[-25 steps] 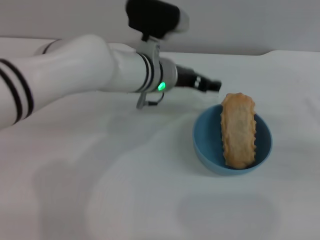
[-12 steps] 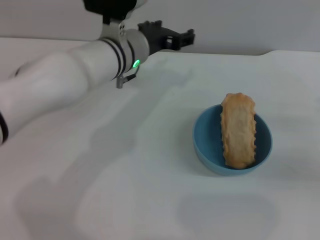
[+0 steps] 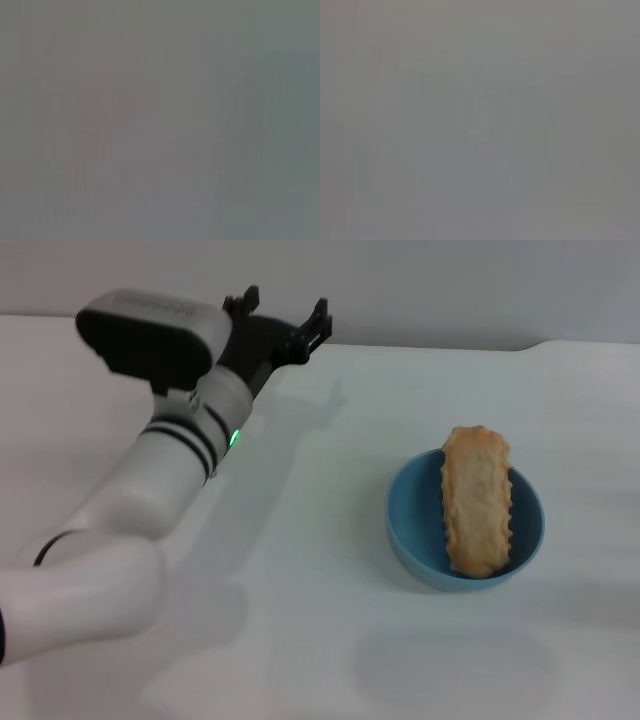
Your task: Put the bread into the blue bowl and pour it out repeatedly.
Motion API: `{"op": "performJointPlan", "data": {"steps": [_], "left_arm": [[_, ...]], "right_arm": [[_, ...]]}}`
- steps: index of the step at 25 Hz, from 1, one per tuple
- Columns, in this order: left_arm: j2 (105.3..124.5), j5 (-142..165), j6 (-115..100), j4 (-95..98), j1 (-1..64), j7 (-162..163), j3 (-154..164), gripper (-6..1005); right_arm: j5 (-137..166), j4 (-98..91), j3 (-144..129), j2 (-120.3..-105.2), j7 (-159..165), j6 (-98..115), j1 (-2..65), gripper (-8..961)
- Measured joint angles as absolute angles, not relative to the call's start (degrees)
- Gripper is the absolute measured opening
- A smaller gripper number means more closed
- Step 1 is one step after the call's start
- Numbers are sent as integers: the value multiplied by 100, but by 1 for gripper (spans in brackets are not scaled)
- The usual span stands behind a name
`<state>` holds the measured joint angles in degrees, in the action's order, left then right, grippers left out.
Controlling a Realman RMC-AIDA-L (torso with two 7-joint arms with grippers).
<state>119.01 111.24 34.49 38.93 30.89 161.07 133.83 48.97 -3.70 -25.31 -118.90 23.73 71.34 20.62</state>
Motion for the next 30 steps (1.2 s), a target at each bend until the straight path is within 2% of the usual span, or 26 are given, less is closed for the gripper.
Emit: {"op": "performJointPlan", "data": {"steps": [8, 30], "left_arm": [[11907, 11124, 3966, 3729, 2808, 16471, 13836, 867], [11891, 11141, 3941, 3680, 2821, 16488, 13898, 867]], "right_arm": [[4642, -118, -2531, -11894, 2358, 7061, 2023, 670], [4621, -56, -2531, -11901, 2349, 7063, 2086, 670]]}}
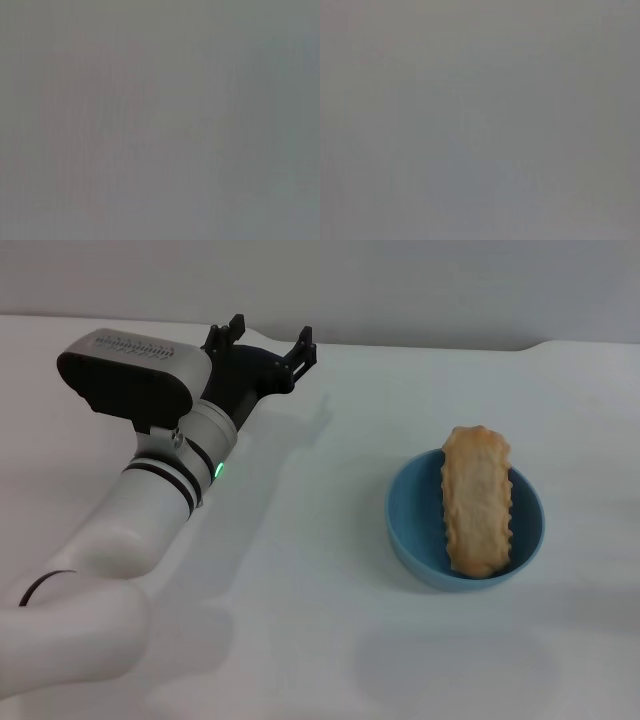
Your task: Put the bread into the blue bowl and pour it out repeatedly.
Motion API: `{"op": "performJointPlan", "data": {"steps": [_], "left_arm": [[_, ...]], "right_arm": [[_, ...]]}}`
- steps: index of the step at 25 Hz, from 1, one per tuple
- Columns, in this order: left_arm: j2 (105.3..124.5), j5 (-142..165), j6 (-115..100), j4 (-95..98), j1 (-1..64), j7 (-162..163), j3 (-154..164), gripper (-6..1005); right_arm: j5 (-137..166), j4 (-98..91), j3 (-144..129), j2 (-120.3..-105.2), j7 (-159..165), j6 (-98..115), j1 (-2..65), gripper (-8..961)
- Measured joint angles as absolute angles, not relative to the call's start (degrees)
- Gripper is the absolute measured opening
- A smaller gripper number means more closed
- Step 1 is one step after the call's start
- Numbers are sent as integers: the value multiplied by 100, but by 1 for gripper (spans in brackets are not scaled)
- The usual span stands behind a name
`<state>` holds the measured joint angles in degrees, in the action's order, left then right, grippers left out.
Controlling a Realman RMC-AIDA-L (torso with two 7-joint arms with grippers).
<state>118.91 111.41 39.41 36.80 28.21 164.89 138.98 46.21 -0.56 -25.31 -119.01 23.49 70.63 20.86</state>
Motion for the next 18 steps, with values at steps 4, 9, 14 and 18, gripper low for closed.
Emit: {"op": "performJointPlan", "data": {"steps": [4, 9, 14, 18], "left_arm": [[11896, 11168, 3940, 3663, 2853, 16489, 13915, 868], [11900, 11172, 3940, 3647, 2923, 16488, 14030, 868], [11900, 11172, 3953, 3631, 2940, 16489, 14078, 868], [11900, 11172, 4003, 3592, 2981, 16470, 14247, 868]], "right_arm": [[4621, -48, -2531, -11901, 2347, 7064, 2114, 670], [4621, -43, -2531, -11901, 2347, 7049, 2118, 670], [4621, -43, -2531, -11901, 2347, 6998, 2118, 670], [4623, -43, -2531, -11900, 2347, 6994, 2118, 670]]}}
